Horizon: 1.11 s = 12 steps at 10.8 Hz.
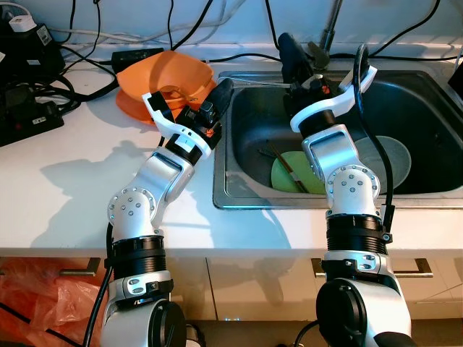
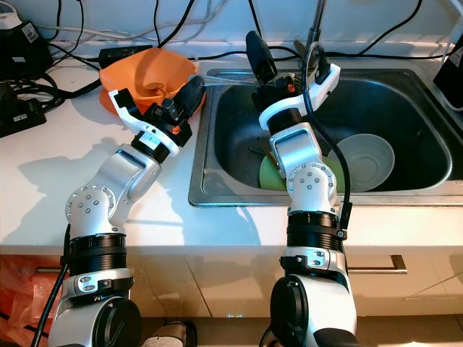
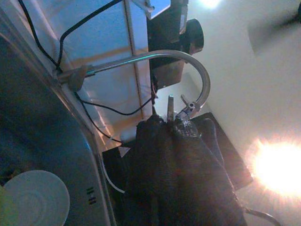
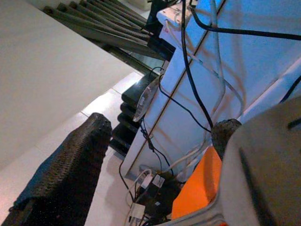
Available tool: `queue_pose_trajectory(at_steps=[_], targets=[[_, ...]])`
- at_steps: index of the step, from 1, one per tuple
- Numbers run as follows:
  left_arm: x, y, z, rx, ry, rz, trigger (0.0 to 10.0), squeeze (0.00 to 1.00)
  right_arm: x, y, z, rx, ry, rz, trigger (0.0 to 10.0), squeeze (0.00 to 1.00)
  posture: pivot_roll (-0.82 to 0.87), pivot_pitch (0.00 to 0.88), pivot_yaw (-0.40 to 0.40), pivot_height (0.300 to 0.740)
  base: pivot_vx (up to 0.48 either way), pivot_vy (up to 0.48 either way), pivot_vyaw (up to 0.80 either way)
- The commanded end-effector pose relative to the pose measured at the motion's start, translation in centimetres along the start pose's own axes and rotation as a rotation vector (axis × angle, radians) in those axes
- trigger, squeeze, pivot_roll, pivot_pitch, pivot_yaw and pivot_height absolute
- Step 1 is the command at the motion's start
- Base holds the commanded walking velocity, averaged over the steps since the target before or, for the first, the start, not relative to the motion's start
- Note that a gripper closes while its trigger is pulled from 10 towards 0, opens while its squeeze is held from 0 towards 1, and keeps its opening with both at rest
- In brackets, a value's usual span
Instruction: Kitchen organization
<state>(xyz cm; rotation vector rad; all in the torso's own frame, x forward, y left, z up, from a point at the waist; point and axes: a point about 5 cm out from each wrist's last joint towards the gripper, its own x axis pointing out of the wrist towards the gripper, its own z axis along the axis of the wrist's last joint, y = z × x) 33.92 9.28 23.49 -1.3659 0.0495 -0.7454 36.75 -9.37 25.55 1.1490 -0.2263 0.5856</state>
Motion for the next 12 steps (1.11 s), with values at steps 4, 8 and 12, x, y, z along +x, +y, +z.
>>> queue_pose_trajectory(at_steps=[4, 8, 12], targets=[[0.3, -0.1, 0.4, 0.011, -0.059, 0.019, 0.0, 0.00, 0.5, 0.5, -0.8, 0.043, -0.005, 0.009, 0.0, 0.00, 0.07, 0.097, 0.024, 0.740, 0.000, 0.000, 0.00], [0.4, 0.2, 0.7, 0.027, -0.089, 0.041, 0.0, 0.00, -0.7, 0.1, -2.6, 0.054, 0.051, -0.016, 4.8, 0.00, 0.06, 0.103, 0.021, 0.740, 0.000, 0.000, 0.00], [0.4, 0.3, 0.4, 0.022, -0.089, 0.048, 0.0, 0.00, -1.2, 0.0, -3.4, 0.063, 0.078, -0.033, 0.0, 0.00, 0.06, 0.109, 0.018, 0.740, 0.000, 0.000, 0.00]])
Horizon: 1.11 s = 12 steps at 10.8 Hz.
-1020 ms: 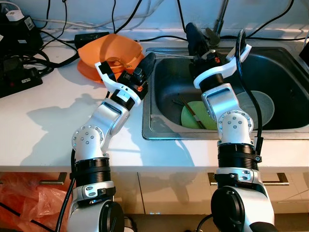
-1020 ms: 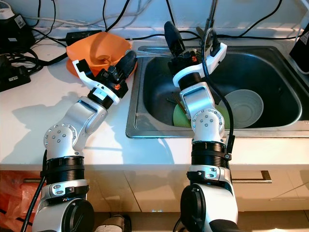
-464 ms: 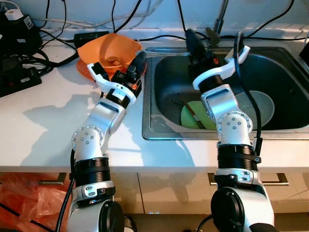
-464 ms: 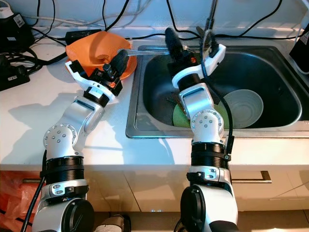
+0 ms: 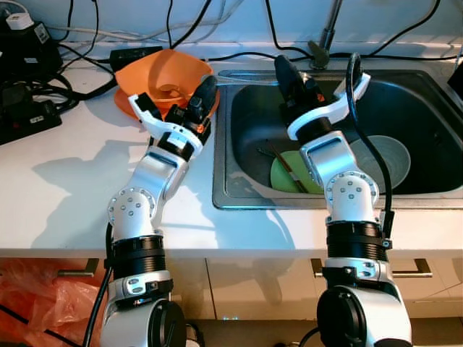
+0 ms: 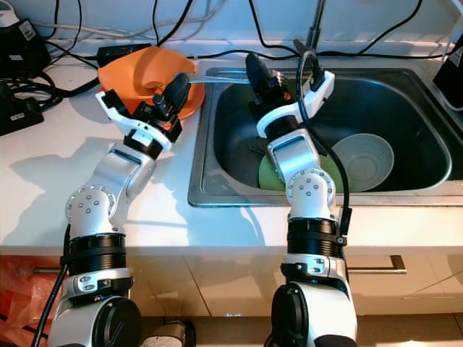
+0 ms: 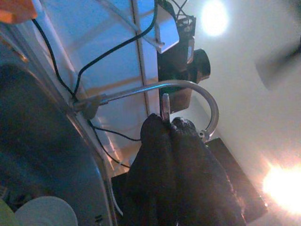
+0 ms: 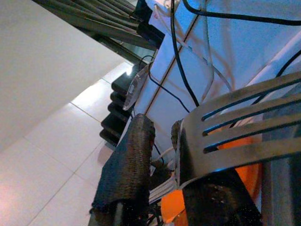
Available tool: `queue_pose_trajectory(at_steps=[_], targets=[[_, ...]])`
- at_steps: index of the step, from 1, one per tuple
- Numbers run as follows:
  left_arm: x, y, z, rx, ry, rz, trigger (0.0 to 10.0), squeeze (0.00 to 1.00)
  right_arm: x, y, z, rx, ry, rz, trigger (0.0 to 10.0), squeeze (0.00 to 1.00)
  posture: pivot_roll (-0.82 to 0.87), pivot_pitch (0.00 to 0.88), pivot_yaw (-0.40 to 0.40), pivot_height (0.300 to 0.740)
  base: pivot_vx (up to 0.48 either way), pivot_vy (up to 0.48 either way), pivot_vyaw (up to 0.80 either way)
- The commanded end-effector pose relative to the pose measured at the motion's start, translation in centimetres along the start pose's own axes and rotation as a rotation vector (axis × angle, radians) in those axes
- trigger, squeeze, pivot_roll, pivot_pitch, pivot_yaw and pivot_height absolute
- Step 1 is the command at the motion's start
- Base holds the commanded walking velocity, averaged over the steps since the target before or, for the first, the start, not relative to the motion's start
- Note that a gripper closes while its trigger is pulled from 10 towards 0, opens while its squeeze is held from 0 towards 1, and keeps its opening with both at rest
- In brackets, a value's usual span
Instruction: Kitchen organization
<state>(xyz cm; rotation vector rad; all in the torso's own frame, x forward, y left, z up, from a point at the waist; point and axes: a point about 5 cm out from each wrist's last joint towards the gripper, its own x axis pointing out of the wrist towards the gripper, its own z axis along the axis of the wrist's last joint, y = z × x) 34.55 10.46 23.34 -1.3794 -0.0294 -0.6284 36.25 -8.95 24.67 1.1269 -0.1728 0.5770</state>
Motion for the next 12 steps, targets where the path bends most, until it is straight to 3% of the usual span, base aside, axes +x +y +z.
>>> queue_pose_trajectory(at_steps=[1, 7, 8, 9, 10, 12], targets=[[0.5, -0.1, -0.9, -0.001, 0.031, 0.011, 0.0, 0.00, -0.4, 0.2, -2.6, 0.074, 0.038, 0.000, 0.0, 0.00, 0.06, 0.109, 0.018, 0.740, 0.000, 0.000, 0.00], [0.4, 0.4, -0.7, 0.049, 0.040, 0.041, 0.0, 0.00, -0.3, -0.4, -1.9, 0.053, 0.006, -0.050, 0.0, 0.00, 0.06, 0.103, 0.023, 0.740, 0.000, 0.000, 0.00], [0.3, 0.5, -0.7, 0.069, 0.047, 0.053, 1.3, 0.00, -0.3, -0.5, -1.7, 0.050, -0.001, -0.059, 0.0, 0.00, 0.06, 0.103, 0.023, 0.740, 0.000, 0.000, 0.00], [0.3, 0.9, -0.8, 0.097, 0.058, 0.071, 6.2, 0.19, -0.2, -0.7, -1.5, 0.041, -0.014, -0.076, 0.0, 0.00, 0.07, 0.100, 0.023, 0.740, 0.000, 0.000, 0.00], [0.2, 1.2, -0.9, 0.116, 0.065, 0.095, 10.0, 1.00, -0.1, -1.0, -1.0, 0.027, -0.036, -0.103, 0.0, 0.00, 0.07, 0.096, 0.024, 0.740, 0.000, 0.000, 0.00], [0.2, 1.5, -1.1, 0.156, 0.083, 0.114, 10.0, 1.00, -0.1, -1.6, -0.1, -0.001, -0.070, -0.146, 0.0, 0.00, 0.07, 0.092, 0.025, 0.740, 0.000, 0.000, 0.00]])
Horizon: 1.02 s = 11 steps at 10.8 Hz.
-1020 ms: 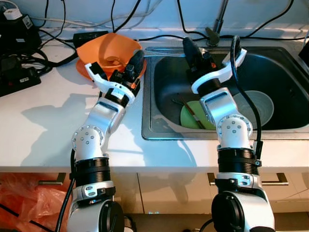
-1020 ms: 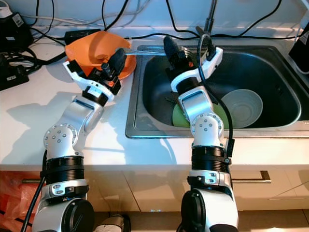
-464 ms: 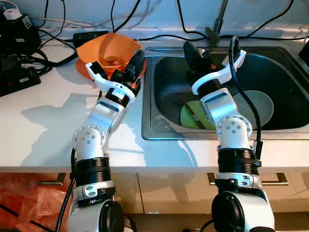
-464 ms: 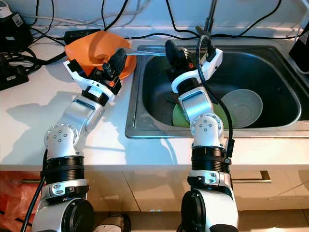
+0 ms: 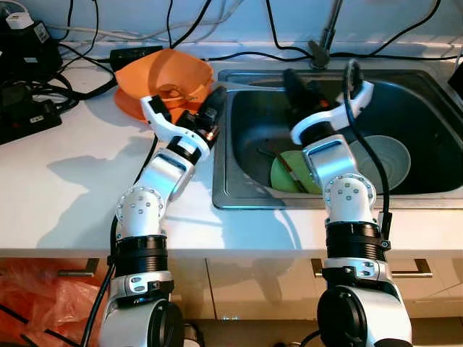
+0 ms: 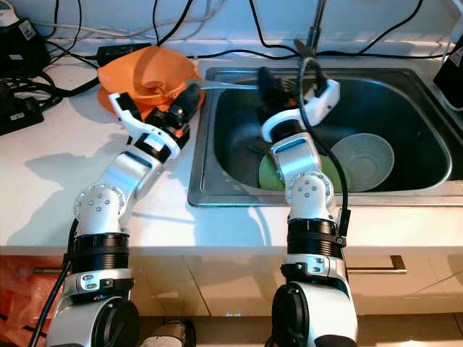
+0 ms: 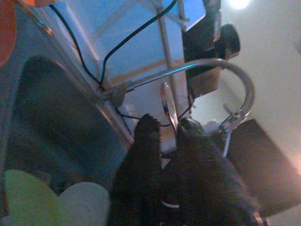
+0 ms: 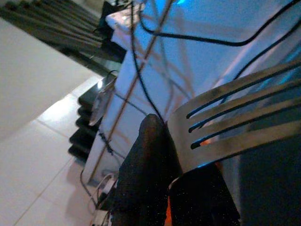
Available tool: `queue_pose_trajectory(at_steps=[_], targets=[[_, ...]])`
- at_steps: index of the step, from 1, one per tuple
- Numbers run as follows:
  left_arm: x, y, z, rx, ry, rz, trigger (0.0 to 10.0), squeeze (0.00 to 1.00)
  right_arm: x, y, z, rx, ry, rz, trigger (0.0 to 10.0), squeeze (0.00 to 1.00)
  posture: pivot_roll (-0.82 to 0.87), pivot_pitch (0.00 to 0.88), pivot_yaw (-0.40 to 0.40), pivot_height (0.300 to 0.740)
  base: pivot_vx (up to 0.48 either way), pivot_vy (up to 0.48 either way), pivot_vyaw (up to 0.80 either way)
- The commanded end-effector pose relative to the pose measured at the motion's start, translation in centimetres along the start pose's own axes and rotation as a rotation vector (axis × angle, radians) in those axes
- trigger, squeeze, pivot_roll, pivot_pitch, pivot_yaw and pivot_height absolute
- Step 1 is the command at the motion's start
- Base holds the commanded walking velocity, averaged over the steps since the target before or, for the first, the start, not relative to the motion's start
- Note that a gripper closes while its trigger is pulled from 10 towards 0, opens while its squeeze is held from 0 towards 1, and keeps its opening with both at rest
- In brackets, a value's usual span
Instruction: Kitchen organization
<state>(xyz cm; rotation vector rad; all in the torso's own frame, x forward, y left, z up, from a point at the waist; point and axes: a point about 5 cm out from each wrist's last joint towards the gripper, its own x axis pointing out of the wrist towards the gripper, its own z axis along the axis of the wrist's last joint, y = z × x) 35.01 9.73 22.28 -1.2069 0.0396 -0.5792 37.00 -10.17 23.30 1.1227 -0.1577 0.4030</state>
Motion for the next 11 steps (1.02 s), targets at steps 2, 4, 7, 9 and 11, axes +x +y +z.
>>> queue_pose_trajectory(at_steps=[2, 4, 7, 9, 11], targets=[[0.0, 0.4, -0.8, 0.060, 0.048, 0.029, 10.0, 1.00, 0.2, -0.3, 0.3, -0.008, -0.038, -0.051, 0.0, 0.00, 0.07, 0.093, 0.025, 0.740, 0.000, 0.000, 0.00], [0.0, 0.2, -1.0, 0.138, 0.067, 0.025, 10.0, 1.00, 0.2, -1.1, 1.5, -0.076, -0.085, -0.109, 0.0, 0.00, 0.07, 0.092, 0.026, 0.740, 0.000, 0.000, 0.00], [0.2, 0.6, -0.1, 0.362, 0.070, 0.080, 10.0, 1.00, -0.9, -4.9, 3.7, -0.523, -0.082, -0.339, 0.0, 0.00, 0.07, 0.094, 0.029, 0.740, 0.000, 0.000, 0.00], [0.2, 0.6, 0.3, 0.466, 0.087, 0.086, 10.0, 1.00, -1.5, -5.9, 4.1, -0.800, -0.032, -0.375, 0.0, 0.00, 0.08, 0.095, 0.033, 0.740, 0.000, 0.000, 0.00], [0.3, 0.4, 0.9, 0.712, 0.122, 0.069, 10.0, 1.00, -2.0, -7.2, 2.5, -1.107, 0.169, -0.341, 9.1, 0.00, 0.08, 0.095, 0.035, 0.740, 0.000, 0.000, 0.00]])
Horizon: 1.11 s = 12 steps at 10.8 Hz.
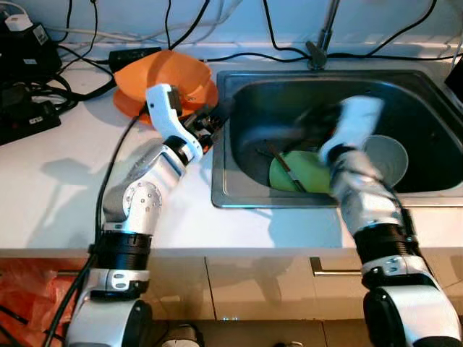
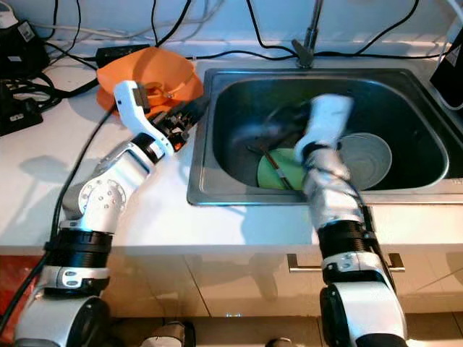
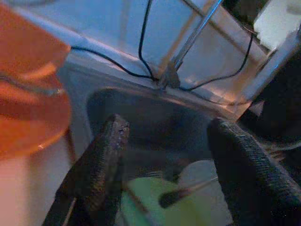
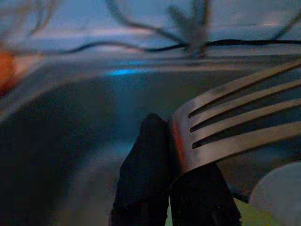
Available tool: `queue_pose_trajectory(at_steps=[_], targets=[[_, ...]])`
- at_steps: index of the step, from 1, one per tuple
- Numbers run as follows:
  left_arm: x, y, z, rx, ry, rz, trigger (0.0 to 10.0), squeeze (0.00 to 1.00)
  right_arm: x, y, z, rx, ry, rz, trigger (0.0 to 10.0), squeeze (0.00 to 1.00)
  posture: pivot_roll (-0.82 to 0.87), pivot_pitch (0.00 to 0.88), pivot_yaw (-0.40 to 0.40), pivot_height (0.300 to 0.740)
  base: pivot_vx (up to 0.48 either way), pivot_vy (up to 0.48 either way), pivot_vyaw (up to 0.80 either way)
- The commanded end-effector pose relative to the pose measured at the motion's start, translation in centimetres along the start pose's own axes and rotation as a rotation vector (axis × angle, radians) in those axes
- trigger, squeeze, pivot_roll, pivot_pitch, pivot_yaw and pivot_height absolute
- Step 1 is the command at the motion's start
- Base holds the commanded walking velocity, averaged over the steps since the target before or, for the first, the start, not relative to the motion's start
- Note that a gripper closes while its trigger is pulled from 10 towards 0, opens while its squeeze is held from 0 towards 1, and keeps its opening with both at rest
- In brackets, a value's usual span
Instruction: Kitchen organization
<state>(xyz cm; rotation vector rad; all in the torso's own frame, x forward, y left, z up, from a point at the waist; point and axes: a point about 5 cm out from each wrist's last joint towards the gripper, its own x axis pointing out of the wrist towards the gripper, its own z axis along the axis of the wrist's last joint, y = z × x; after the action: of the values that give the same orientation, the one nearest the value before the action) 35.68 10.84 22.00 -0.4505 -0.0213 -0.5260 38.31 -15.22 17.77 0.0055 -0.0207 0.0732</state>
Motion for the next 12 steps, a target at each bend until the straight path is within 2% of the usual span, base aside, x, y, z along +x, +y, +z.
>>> queue_pose_trajectory(at_steps=[1, 2, 3, 7, 9, 11, 12], targets=[[0.3, -0.2, 0.4, 0.092, 0.006, -0.015, 10.0, 1.00, -0.3, 0.4, -1.3, -0.069, 0.058, 0.048, 10.0, 0.00, 0.08, 0.094, 0.038, 0.740, 0.000, 0.000, 0.00], [0.4, 0.0, 0.6, 0.189, 0.010, -0.017, 10.0, 1.00, -0.5, 1.1, -2.2, -0.073, 0.097, 0.092, 10.0, 0.00, 0.08, 0.095, 0.041, 0.740, 0.000, 0.000, 0.00], [0.5, 0.1, 0.8, 0.200, 0.011, -0.017, 10.0, 1.00, -0.6, 1.5, -2.6, -0.094, 0.104, 0.120, 10.0, 1.00, 0.08, 0.096, 0.043, 0.740, 0.000, 0.000, 0.00], [0.6, 1.0, 0.9, 0.283, 0.021, 0.012, 10.0, 1.00, -0.7, 1.9, -2.8, -0.125, 0.101, 0.128, 10.0, 1.00, 0.08, 0.098, 0.049, 0.740, 0.000, 0.000, 0.00], [0.6, 1.6, 1.2, 0.328, 0.024, 0.037, 10.0, 1.00, -0.6, 2.0, -2.2, -0.165, 0.059, 0.126, 10.0, 1.00, 0.08, 0.094, 0.051, 0.740, 0.000, 0.000, 0.00], [0.4, 2.2, 1.5, 0.372, 0.031, 0.077, 10.0, 1.00, -0.5, 2.4, -1.3, -0.137, 0.016, 0.137, 10.0, 1.00, 0.08, 0.094, 0.053, 0.740, 0.000, 0.000, 0.00], [0.3, 2.9, 2.2, 0.469, 0.010, 0.130, 10.0, 1.00, -0.7, 3.8, -0.1, -0.029, -0.046, 0.207, 10.0, 1.00, 0.08, 0.093, 0.049, 0.740, 0.000, 0.000, 0.00]])
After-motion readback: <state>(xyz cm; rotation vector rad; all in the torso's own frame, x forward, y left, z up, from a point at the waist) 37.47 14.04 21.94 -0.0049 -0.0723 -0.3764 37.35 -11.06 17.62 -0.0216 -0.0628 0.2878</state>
